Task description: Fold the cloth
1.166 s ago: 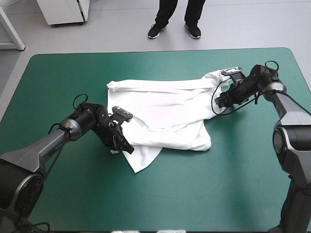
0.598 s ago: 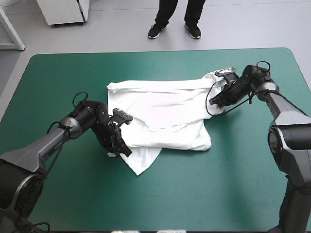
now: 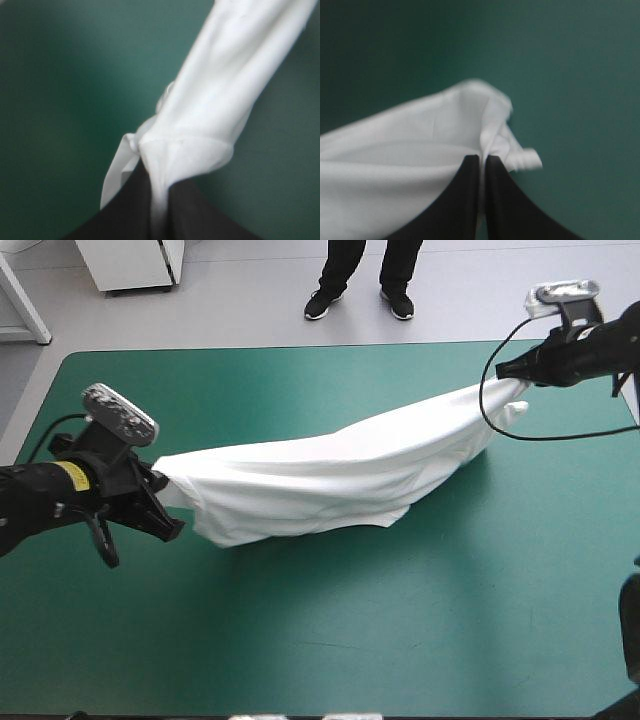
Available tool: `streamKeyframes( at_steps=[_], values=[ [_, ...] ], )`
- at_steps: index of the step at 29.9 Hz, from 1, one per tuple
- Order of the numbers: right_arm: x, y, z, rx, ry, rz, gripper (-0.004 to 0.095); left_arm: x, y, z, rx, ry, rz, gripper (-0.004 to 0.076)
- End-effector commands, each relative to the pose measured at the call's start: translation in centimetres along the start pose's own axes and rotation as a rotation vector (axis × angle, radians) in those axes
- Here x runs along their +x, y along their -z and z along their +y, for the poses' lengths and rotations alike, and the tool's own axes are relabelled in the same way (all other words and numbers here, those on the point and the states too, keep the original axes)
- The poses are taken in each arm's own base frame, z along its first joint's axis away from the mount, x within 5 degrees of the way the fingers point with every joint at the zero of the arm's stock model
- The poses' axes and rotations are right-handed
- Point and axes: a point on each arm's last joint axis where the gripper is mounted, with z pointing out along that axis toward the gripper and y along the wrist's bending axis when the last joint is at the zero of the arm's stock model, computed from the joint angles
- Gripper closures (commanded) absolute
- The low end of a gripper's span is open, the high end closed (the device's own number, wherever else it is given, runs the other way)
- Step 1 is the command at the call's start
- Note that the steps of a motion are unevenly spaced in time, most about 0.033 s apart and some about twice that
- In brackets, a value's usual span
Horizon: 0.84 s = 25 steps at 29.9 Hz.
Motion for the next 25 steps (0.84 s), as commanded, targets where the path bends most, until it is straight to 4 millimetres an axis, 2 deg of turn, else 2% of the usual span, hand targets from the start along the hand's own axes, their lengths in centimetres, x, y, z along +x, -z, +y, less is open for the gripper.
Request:
streamKeyframes(
  at_steps=[1,6,10,16,22,25],
  values=[
    [-1.7,11.0,3.2,0.032,0.057,-0.376,0.0921,-1.2,5.7,0.5,-0.073,0.015,-0.160,0.0733],
    [-1.1,20.6,6.6,0.046,0.122,-0.667,0.0921,-3.0,12.4,1.4,-0.188,0.011,-0.385,0.0733],
    [0.0,25.2,8.4,0.058,0.158,-0.802,0.0921,-3.2,16.6,1.5,-0.232,0.016,-0.531,0.0733],
    [1.6,27.9,10.2,0.014,0.198,-0.851,0.0921,-2.9,19.6,1.1,-0.237,0.017,-0.639,0.0733],
    [3.7,29.1,11.9,-0.038,0.276,-0.778,0.0921,-2.2,19.8,0.1,-0.141,0.043,-0.657,0.0733],
    [5.1,29.9,12.2,-0.061,0.300,-0.734,0.0921,-1.2,20.2,-0.6,-0.085,0.059,-0.668,0.0733]
  ],
)
